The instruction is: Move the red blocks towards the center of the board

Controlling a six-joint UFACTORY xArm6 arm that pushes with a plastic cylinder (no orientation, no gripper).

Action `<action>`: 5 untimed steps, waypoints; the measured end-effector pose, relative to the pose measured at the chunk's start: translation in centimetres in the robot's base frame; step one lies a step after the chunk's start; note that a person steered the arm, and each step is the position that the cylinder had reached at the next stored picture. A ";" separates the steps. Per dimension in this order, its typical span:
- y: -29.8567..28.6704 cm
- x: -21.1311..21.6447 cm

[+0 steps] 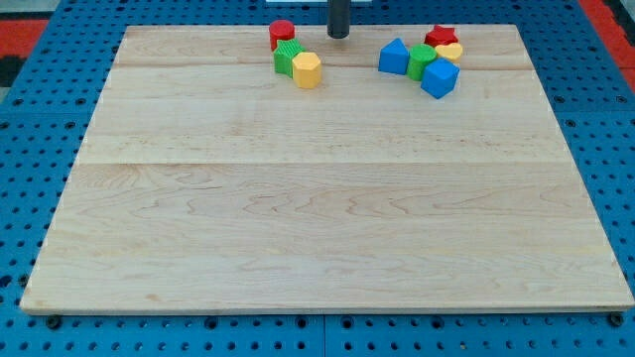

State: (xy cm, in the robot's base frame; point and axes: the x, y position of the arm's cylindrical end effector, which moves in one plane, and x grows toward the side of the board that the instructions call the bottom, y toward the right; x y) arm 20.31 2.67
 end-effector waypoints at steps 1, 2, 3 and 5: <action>0.7 -0.6; 4.1 -0.7; 10.7 -0.4; 17.4 1.3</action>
State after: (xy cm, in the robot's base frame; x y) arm 21.57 20.05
